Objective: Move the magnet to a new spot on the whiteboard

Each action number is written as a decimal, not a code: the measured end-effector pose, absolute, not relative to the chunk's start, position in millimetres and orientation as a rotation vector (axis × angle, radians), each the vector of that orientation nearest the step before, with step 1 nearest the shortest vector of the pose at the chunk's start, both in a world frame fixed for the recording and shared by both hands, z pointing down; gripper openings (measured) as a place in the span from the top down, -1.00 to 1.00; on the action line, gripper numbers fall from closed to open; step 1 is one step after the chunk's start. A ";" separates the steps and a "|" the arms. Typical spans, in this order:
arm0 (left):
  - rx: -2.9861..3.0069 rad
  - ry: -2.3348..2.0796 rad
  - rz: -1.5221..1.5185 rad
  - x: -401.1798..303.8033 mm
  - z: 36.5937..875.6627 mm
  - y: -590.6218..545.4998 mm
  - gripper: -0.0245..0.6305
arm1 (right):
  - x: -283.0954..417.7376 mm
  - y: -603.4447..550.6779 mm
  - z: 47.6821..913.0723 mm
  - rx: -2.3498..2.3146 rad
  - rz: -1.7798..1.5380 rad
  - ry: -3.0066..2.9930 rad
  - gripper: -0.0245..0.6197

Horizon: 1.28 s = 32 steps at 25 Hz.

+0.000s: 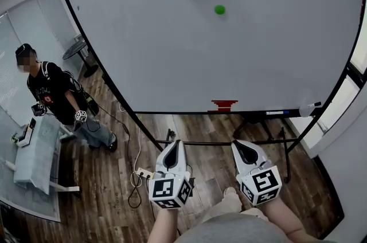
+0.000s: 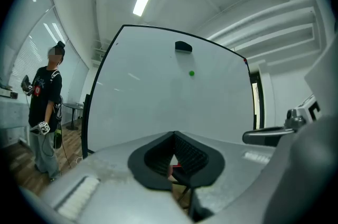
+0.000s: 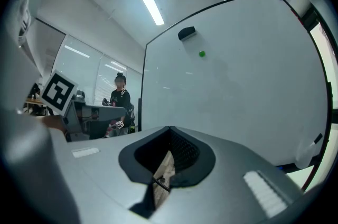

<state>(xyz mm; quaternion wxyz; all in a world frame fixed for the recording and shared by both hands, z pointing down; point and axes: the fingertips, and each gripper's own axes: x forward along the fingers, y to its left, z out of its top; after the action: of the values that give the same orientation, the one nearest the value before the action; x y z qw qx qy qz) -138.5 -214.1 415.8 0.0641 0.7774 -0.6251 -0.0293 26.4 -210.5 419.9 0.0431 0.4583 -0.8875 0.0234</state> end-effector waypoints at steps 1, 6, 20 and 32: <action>2.343 -1.883 -0.091 -138.7 420.1 -210.7 0.91 | 25.9 -210.4 420.0 1.396 0.070 -2.716 0.92; 2.356 -1.851 -0.094 -133.0 431.1 -203.6 0.91 | 25.8 -211.1 419.6 1.385 0.065 -2.726 0.92; 2.387 -1.790 -0.123 -119.6 426.4 -208.7 0.91 | 29.0 -212.9 414.4 1.408 0.050 -2.715 0.92; 2.382 -1.782 -0.106 -124.0 431.0 -208.1 0.91 | 22.5 -213.0 413.4 1.423 0.029 -2.709 0.92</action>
<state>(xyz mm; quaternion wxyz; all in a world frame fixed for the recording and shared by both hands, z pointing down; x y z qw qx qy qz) -124.0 -208.1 431.0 0.0826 0.7975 -0.5966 -0.0356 22.5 -213.0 413.4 0.0410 0.4646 -0.8845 0.0095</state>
